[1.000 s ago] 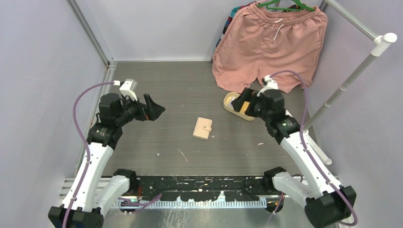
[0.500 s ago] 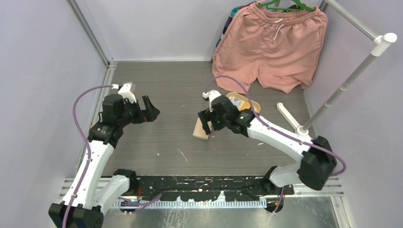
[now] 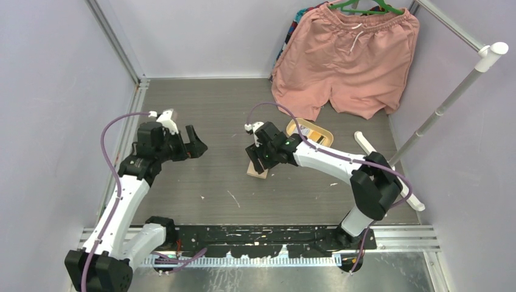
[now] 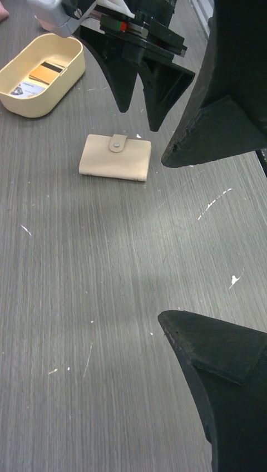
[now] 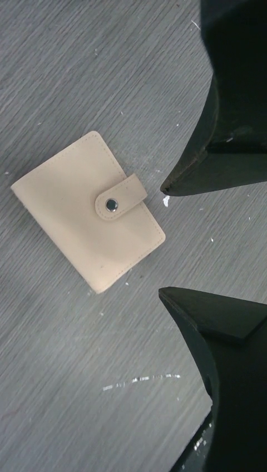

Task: Take the credit cards out of the card holder

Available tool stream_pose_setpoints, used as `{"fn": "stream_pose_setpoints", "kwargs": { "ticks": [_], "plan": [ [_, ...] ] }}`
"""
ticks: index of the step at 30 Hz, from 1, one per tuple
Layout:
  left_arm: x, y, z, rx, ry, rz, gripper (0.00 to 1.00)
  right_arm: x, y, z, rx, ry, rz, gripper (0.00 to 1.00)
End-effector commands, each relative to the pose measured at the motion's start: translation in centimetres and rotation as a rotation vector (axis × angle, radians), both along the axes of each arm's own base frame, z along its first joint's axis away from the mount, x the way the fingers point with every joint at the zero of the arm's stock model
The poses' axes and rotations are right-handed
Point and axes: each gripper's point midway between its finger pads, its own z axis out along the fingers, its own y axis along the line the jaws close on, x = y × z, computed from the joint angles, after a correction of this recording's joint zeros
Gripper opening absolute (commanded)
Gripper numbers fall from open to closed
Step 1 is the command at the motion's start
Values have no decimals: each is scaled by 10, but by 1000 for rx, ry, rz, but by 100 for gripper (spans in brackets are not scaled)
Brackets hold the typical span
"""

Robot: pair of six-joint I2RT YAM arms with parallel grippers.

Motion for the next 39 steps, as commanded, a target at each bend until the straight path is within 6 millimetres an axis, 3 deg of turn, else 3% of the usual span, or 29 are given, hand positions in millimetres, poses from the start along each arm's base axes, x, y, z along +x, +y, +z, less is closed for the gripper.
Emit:
{"fn": "stream_pose_setpoints", "kwargs": {
  "ticks": [1, 10, 15, 18, 23, 30, 35, 36, 39],
  "plan": [
    [17, 0, 4, -6, -30, 24, 100, 22, 2, 5, -23, -71, -44, 67],
    [76, 27, 25, 35, -289, 219, 100, 25, 7, -4, -28, -58, -40, 66],
    [106, 37, 18, 93, -374, 247, 100, 25, 13, -14, -30, -26, -24, 62],
    [122, 43, -3, 121, -362, 252, 98, 21, 15, -22, -20, -2, -31, 61],
    [134, 51, -42, 148, -224, 310, 91, 18, 11, -30, -12, 3, -55, 61],
    [140, 65, -19, 261, -250, 315, 91, 19, 4, -36, -38, -16, -54, 62],
    [139, 44, -11, 150, -276, 249, 92, 26, -1, -37, -57, -57, -82, 69],
    [136, 32, -9, 77, -283, 222, 98, 28, -3, -36, -56, -73, -94, 69],
    [121, -4, -14, 8, -264, 107, 100, 33, -2, -30, -46, -104, -99, 69]
  ]
}}
